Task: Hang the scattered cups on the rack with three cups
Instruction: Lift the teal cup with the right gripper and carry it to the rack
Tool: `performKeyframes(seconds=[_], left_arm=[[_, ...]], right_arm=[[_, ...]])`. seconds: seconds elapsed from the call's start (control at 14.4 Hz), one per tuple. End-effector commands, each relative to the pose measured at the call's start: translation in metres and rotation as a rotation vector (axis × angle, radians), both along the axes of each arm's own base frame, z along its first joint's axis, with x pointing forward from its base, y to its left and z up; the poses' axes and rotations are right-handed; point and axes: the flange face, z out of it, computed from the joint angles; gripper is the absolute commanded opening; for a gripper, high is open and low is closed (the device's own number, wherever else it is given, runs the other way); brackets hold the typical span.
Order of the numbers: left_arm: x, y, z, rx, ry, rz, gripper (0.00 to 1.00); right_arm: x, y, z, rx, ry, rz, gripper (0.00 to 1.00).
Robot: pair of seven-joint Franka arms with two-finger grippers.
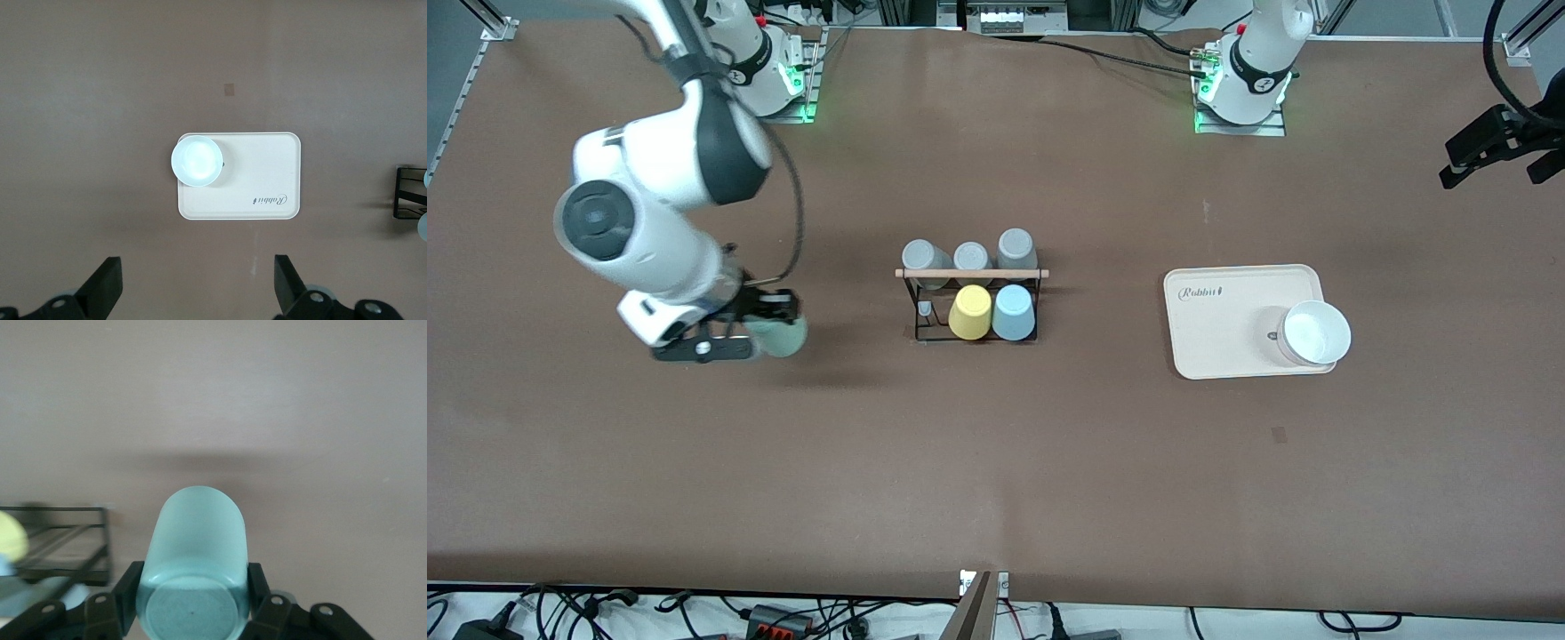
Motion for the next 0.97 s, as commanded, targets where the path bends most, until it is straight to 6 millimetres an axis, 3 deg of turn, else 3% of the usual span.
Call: performKeyframes(seconds=[0.0, 0.14, 0.28, 0.62, 0.9], left_arm=[[0.000, 0.000, 0.003, -0.019, 0.008, 0.003, 1.00], [0.001, -0.002, 0.003, -0.019, 0.007, -0.001, 1.00], [0.001, -0.003, 0.003, -0.022, 0.007, -0.003, 1.00], [0.001, -0.007, 0.003, -0.027, 0.007, -0.008, 1.00], [0.001, -0.007, 0.003, -0.027, 0.009, -0.008, 1.00]], right_arm=[[0.002, 0.050, 0.001, 0.045, 0.040, -0.108, 0.36], [-0.007, 0.089, -0.004, 0.047, 0.044, -0.138, 0.36], [-0.007, 0.115, -0.012, 0.041, 0.040, -0.176, 0.36], [-0.015, 0.147, -0.021, 0.038, 0.047, -0.232, 0.36], [-0.030, 0.173, -0.043, 0.012, 0.075, -0.232, 0.36]])
